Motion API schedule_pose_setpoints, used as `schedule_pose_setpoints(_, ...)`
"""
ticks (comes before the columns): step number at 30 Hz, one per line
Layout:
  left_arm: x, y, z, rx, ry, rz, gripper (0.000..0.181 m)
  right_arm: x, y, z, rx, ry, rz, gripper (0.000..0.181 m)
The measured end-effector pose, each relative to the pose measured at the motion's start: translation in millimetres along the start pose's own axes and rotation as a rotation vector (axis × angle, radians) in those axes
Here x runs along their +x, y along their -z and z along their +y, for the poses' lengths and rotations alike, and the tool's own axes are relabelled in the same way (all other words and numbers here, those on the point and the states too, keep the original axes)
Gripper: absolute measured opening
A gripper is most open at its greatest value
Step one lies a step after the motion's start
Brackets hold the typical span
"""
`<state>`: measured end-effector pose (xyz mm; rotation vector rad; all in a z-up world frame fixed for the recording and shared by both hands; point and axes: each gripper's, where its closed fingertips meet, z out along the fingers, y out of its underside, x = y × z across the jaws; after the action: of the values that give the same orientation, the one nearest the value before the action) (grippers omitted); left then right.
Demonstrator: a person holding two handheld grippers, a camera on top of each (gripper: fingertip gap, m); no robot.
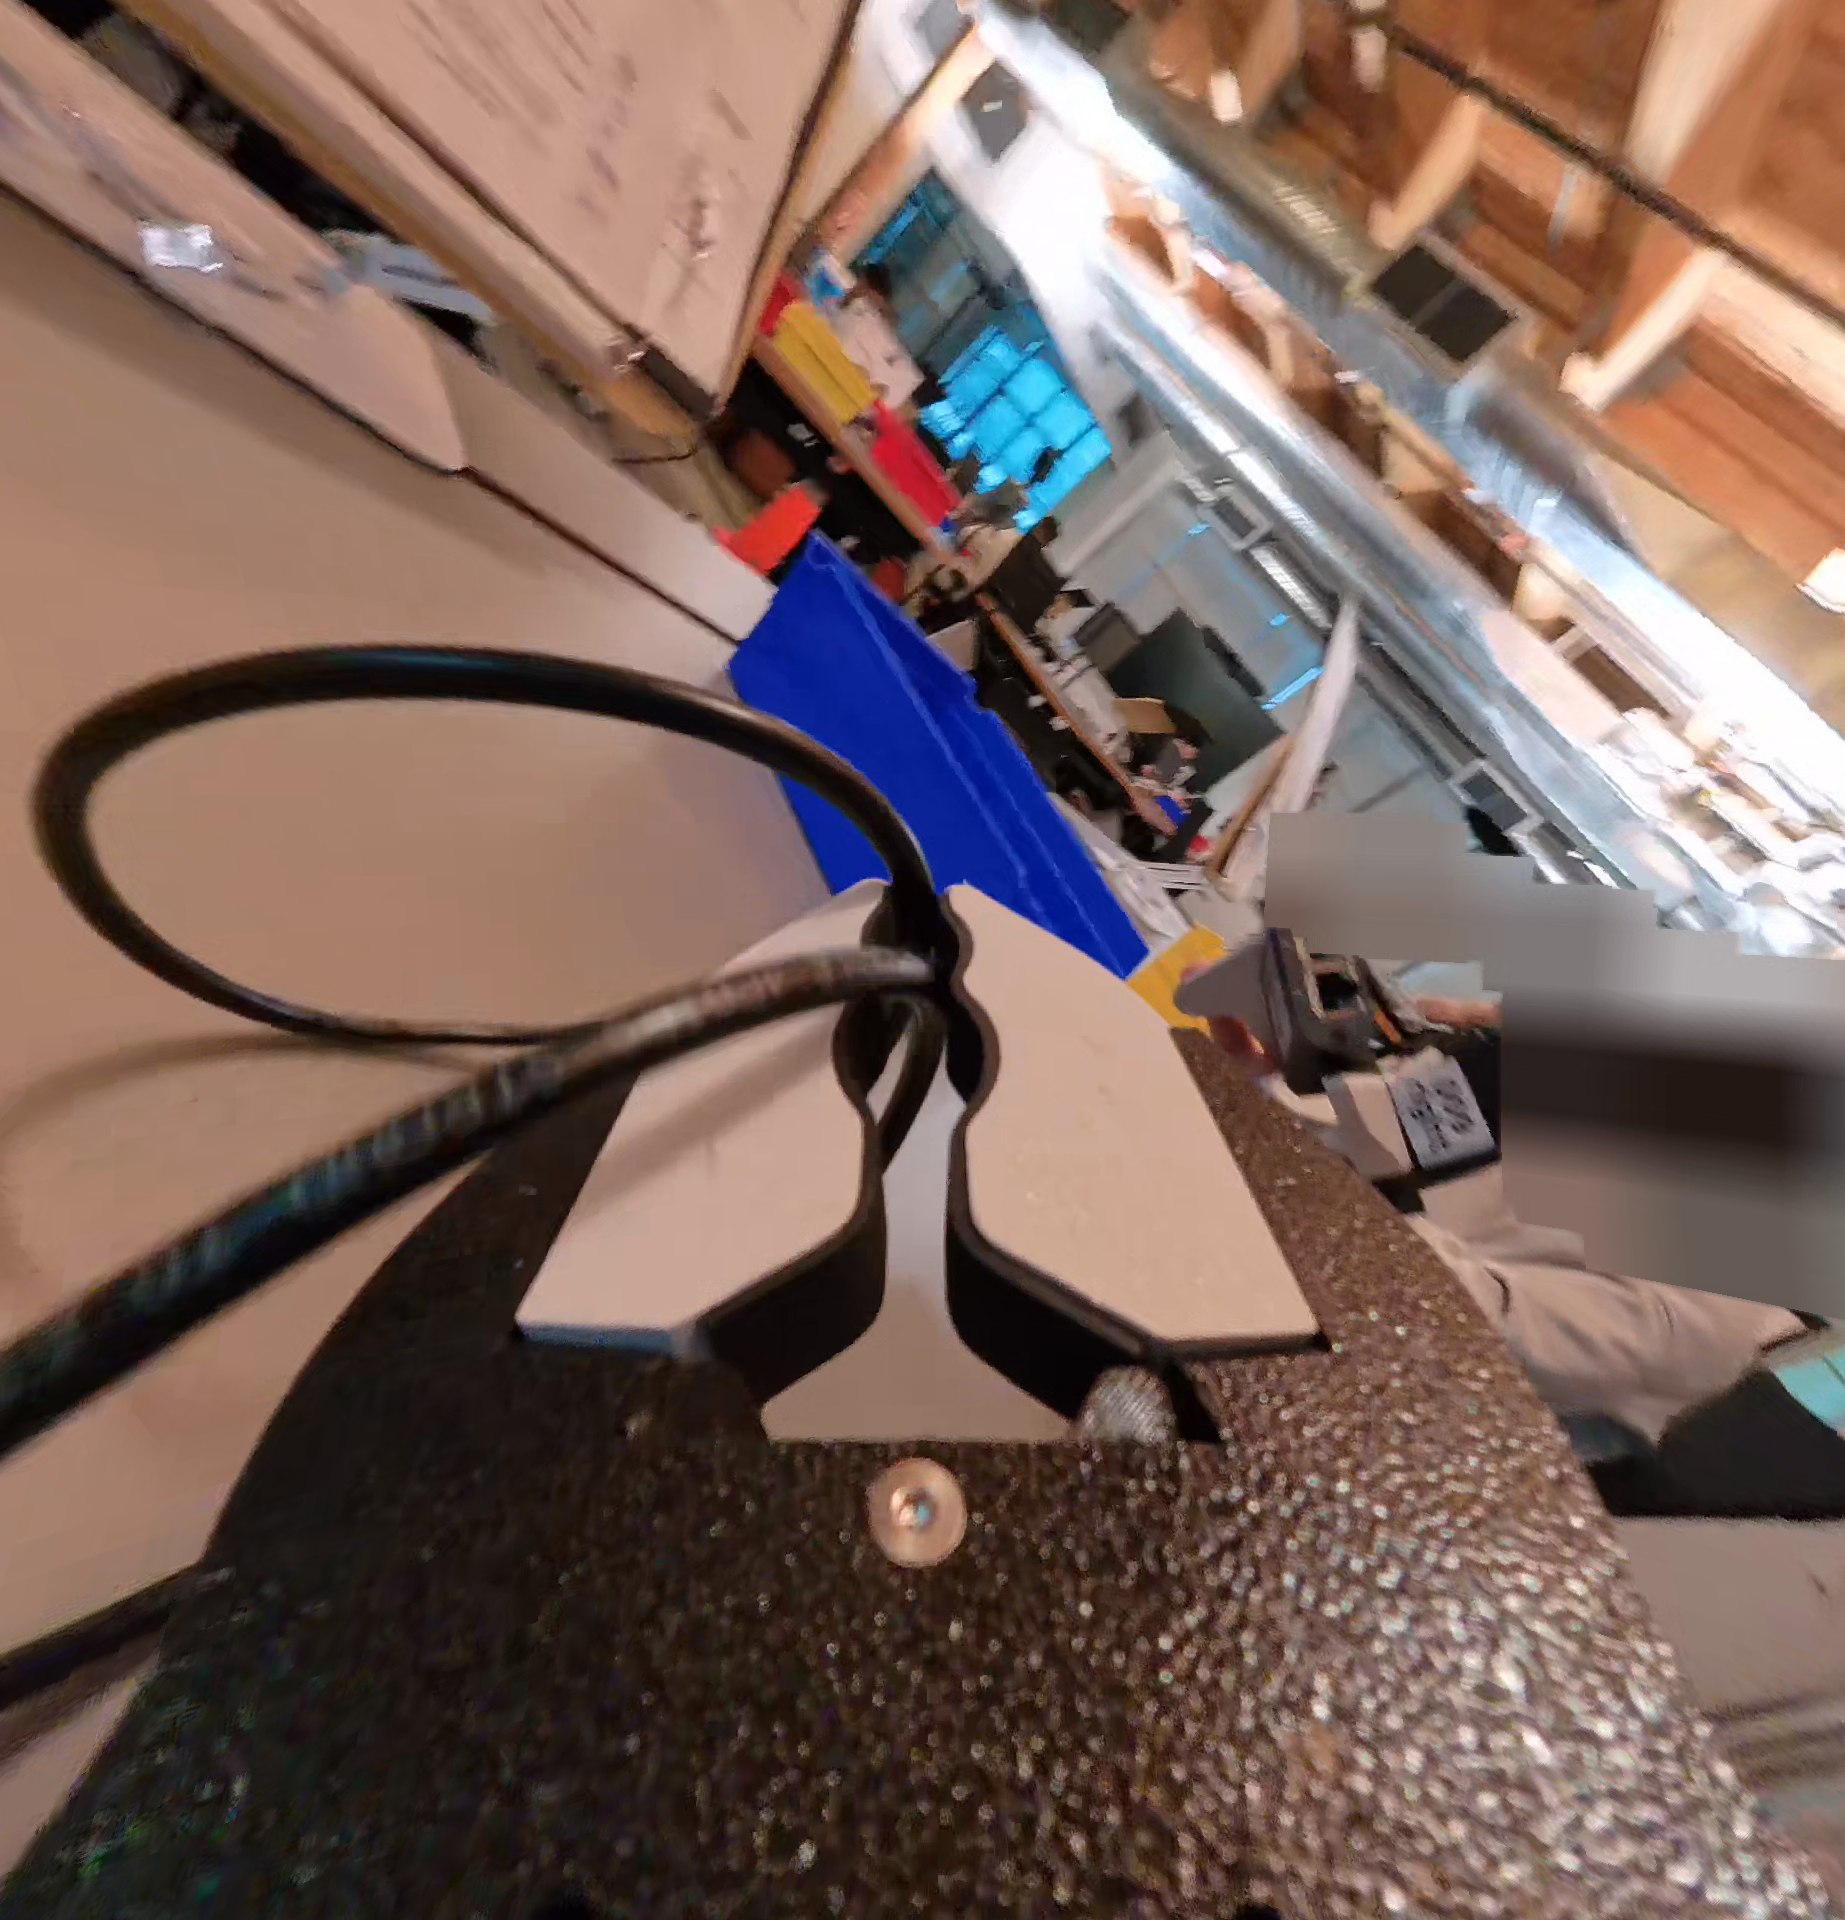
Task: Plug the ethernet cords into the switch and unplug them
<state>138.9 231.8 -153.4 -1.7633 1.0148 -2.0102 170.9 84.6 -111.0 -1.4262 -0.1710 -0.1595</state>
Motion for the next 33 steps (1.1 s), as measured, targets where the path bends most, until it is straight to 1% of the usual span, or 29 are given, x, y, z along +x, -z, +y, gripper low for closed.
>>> schedule_pose_setpoints(2,-6.9,-8.2,-4.0,-0.001,0.032,-0.095,0.005,-1.1,-0.6,0.6,-0.002,-0.002,-0.009,0.065)
schedule_pose_setpoints(5,-14.6,-29.1,-4.7,-0.010,0.057,-0.128,0.011,-3.2,-1.9,1.7,-0.004,-0.003,-0.023,0.065)
schedule_pose_setpoints(8,-36.2,-48.8,-5.2,-0.067,0.106,-0.158,0.019,-7.3,-1.6,3.2,0.005,-0.002,-0.045,0.064)
schedule_pose_setpoints(10,-55.1,-56.5,-9.7,-0.086,0.069,-0.214,0.024,-11.5,0.3,2.4,0.029,-0.010,-0.077,0.064)
schedule_pose_setpoints(11,-63.9,-59.6,-8.8,-0.112,0.036,-0.246,0.031,-14.3,1.8,1.7,0.045,-0.018,-0.100,0.064)
schedule_pose_setpoints(12,-73.2,-61.9,-5.3,-0.150,0.024,-0.288,0.049,-17.4,3.7,0.7,0.063,-0.028,-0.127,0.065)
schedule_pose_setpoints(13,-79.4,-64.5,1.5,-0.209,0.030,-0.311,0.071,-19.6,5.5,-0.1,0.078,-0.039,-0.148,0.064)
schedule_pose_setpoints(14,-81.3,-67.2,9.3,-0.277,0.030,-0.300,0.075,-21.2,7.2,-1.2,0.091,-0.052,-0.166,0.064)
schedule_pose_setpoints(15,-81.4,-69.1,14.0,-0.316,0.035,-0.284,0.073,-22.3,8.9,-2.7,0.108,-0.063,-0.181,0.064)
schedule_pose_setpoints(17,-78.3,-69.7,19.5,-0.350,0.071,-0.264,0.075,-23.1,12.1,-6.3,0.150,-0.099,-0.204,0.064)
schedule_pose_setpoints(21,-45.6,-63.9,37.6,-0.442,0.092,-0.113,0.073,-20.4,19.0,-12.3,0.225,-0.169,-0.229,0.064)
schedule_pose_setpoints(24,-18.5,-51.7,53.2,-0.518,0.080,-0.017,0.079,-17.4,24.4,-17.5,0.280,-0.211,-0.240,0.064)
schedule_pose_setpoints(27,-5.3,-37.2,65.1,-0.575,0.158,0.003,0.091,-16.2,27.1,-19.9,0.312,-0.234,-0.247,0.064)
schedule_pose_setpoints(28,-1.6,-32.2,68.2,-0.598,0.189,0.017,0.091,-15.6,26.8,-19.6,0.314,-0.236,-0.242,0.064)
schedule_pose_setpoints(29,-1.8,-26.1,72.4,-0.637,0.196,0.015,0.090,-15.7,26.0,-18.5,0.310,-0.235,-0.241,0.064)
schedule_pose_setpoints(30,-8.6,-19.5,77.0,-0.687,0.167,-0.018,0.089,-17.4,25.0,-16.9,0.299,-0.235,-0.249,0.064)
schedule_pose_setpoints(33,-48.8,3.1,82.9,-0.829,-0.008,-0.203,0.088,-19.6,20.1,-13.4,0.270,-0.224,-0.247,0.064)
